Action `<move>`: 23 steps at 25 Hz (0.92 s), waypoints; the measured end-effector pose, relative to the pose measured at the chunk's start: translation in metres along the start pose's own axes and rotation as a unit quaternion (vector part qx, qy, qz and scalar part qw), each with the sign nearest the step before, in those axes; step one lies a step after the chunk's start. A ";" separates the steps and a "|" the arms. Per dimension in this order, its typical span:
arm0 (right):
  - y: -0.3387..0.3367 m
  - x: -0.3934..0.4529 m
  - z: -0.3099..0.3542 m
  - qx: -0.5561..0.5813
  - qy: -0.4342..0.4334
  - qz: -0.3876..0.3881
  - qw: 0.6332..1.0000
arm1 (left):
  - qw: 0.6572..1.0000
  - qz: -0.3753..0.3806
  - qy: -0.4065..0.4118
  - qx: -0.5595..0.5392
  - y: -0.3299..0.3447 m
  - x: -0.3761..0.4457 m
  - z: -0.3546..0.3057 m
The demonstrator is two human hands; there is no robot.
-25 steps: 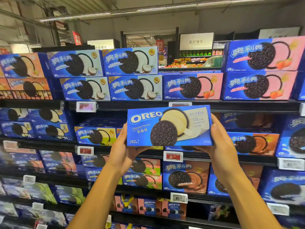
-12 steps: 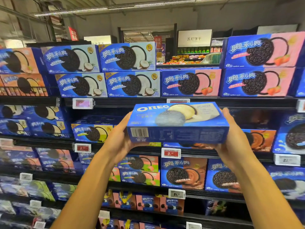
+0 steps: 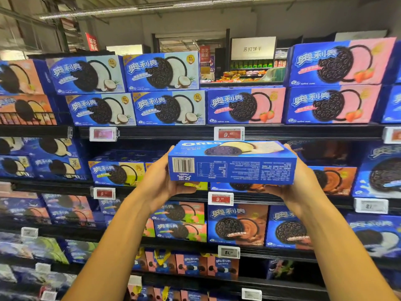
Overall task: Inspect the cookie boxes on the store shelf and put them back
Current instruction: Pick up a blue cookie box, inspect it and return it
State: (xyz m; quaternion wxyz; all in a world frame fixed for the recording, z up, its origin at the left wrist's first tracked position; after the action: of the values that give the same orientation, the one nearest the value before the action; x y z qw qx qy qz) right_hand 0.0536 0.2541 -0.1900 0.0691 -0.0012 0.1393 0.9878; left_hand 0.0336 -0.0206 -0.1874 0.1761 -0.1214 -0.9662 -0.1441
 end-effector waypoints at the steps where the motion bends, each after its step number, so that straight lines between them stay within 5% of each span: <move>1: -0.001 0.001 0.004 -0.001 -0.009 0.002 1.000 | 1.000 -0.005 -0.003 -0.010 -0.001 0.000 0.000; 15: -0.009 -0.005 -0.007 -0.012 -0.035 0.014 0.999 | 0.994 -0.032 0.066 -0.081 -0.001 -0.009 0.010; 23: -0.011 -0.018 -0.001 0.082 -0.098 0.016 0.992 | 0.982 -0.048 0.126 -0.130 0.002 -0.011 0.005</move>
State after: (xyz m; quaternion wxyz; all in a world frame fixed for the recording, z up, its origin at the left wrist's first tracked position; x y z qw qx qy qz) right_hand 0.0730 0.2619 -0.1932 0.0663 0.1031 0.2121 0.9695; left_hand 0.0430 -0.0193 -0.1956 0.2722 -0.0776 -0.9139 -0.2911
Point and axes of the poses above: each hand's wrist, its own x-axis towards the middle knuckle, its own y-axis out of the palm, z = x × y, the point moved 8 cm from there along x, towards the middle knuckle, and after that the axes turned 12 degrees about y, right-handed, at the moved point
